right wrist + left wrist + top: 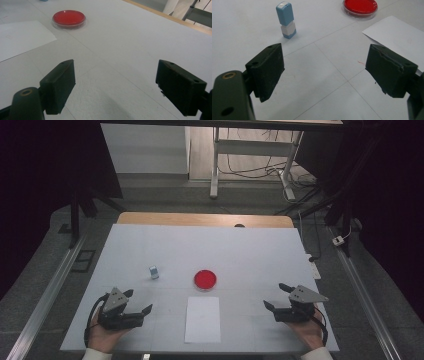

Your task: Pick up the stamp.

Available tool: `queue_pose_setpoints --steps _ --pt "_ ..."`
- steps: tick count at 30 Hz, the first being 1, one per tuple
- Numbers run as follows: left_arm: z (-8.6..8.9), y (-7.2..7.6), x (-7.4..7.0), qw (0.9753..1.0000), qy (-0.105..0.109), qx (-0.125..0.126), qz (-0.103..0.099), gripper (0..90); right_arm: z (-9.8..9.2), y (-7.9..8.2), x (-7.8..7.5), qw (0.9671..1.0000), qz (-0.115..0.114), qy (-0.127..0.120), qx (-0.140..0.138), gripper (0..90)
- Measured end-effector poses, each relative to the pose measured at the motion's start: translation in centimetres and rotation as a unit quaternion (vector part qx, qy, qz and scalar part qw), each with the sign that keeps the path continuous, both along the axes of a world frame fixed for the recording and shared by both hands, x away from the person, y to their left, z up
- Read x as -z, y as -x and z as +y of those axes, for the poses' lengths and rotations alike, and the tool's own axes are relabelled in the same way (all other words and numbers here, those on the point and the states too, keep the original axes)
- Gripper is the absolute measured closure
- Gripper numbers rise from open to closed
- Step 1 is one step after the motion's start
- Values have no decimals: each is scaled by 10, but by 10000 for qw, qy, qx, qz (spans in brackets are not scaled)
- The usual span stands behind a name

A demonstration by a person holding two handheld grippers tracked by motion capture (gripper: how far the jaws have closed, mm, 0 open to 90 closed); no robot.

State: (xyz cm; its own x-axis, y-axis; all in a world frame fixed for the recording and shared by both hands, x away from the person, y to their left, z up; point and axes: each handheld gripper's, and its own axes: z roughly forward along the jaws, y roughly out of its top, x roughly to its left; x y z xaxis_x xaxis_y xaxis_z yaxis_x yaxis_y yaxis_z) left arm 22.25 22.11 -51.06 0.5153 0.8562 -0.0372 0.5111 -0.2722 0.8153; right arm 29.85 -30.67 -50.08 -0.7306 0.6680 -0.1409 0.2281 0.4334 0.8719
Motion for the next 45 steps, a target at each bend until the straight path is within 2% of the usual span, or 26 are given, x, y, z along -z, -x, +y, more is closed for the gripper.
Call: queue_pose_setpoints --steps 4,12,18,28,45 --pt "-1 0 0 10000 -3 -22 -23 152 -2 -1 1 9999 68 -88 -19 167" --pt "2 2 1 10000 -46 -61 -16 151 -2 1 -1 9999 13 -151 -11 194" --pt "1 2 1 9999 -77 -72 -30 152 -1 1 -1 9999 -5 -145 -19 200" --pt "-1 1 1 9997 -244 -44 -56 155 1 2 0 9999 -43 -120 -26 208" --pt "0 -8 -3 9995 -286 -98 -116 158 3 1 2 10000 -50 -51 -8 216"
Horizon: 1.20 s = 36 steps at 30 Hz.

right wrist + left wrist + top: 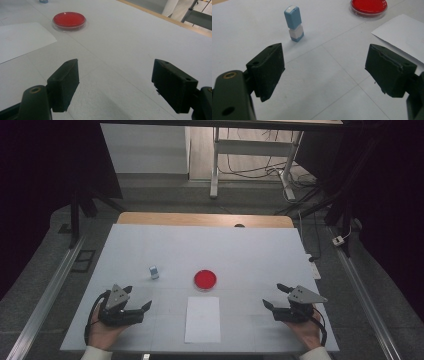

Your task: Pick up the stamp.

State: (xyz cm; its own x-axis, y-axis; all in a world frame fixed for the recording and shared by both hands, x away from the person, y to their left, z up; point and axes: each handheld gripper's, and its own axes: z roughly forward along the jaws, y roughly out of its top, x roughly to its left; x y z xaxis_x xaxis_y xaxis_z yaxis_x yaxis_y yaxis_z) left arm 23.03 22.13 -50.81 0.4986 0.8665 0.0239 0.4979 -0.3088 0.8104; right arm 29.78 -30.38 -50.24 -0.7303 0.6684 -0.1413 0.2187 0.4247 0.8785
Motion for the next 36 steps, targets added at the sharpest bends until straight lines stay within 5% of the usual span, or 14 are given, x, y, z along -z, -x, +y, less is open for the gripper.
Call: queue_pose_setpoints --steps 36 --pt "7 -57 -11 9997 -38 -107 216 171 7 -5 6 9999 99 97 50 218"
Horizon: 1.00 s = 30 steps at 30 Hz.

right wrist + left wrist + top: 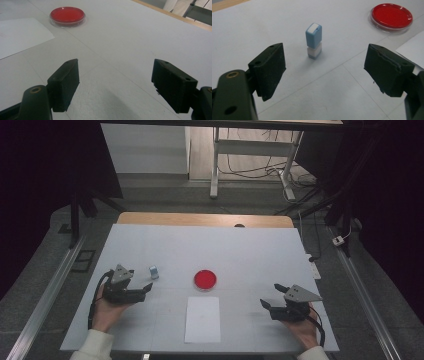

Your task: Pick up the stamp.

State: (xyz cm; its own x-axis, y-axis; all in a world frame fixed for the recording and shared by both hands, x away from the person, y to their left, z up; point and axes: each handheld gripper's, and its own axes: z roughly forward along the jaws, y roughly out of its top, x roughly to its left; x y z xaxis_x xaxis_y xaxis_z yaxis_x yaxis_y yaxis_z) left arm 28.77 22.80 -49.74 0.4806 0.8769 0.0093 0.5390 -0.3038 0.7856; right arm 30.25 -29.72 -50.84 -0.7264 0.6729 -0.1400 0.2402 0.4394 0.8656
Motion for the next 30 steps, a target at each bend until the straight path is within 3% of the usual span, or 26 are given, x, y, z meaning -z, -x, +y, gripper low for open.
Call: queue_pose_setpoints --steps 11,24,30 --pt "-5 -25 -1 9992 -308 246 43 181 1 0 1 10000 29 33 -22 218" --pt "-7 -53 0 9967 -521 617 110 229 2 -1 3 10000 44 53 -23 218" --pt "-6 -63 4 9960 -549 679 181 279 2 -1 2 10000 39 87 -14 219"
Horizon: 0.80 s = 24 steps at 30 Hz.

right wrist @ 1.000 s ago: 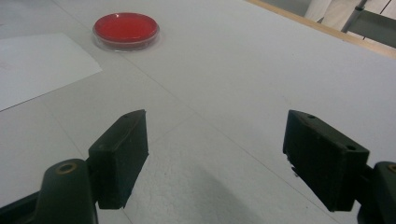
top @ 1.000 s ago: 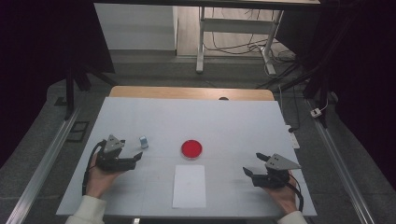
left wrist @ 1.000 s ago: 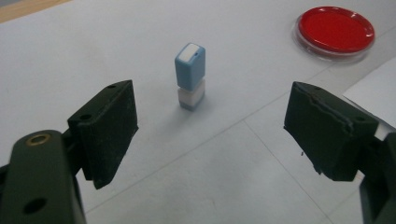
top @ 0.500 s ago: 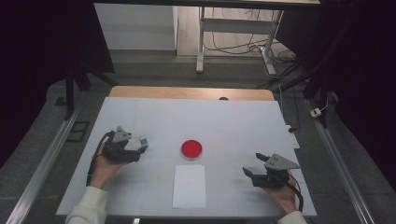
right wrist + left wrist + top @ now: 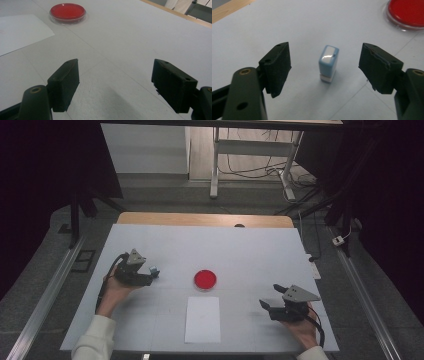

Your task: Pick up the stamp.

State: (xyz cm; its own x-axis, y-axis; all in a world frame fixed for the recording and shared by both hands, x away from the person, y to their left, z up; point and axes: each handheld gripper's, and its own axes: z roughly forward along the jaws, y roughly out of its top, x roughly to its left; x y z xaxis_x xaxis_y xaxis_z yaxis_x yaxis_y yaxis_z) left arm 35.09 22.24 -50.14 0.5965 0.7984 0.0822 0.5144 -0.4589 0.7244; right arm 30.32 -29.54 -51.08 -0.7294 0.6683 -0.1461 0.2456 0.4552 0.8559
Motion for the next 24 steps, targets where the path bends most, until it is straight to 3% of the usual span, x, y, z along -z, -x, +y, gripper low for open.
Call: queue_pose_setpoints --steps 10,24 --pt "-3 -5 7 9996 -215 159 -12 434 0 0 1 10000 20 10 -8 219" --pt "-5 -4 11 9989 -330 327 -80 669 0 0 1 10000 28 59 -28 219"
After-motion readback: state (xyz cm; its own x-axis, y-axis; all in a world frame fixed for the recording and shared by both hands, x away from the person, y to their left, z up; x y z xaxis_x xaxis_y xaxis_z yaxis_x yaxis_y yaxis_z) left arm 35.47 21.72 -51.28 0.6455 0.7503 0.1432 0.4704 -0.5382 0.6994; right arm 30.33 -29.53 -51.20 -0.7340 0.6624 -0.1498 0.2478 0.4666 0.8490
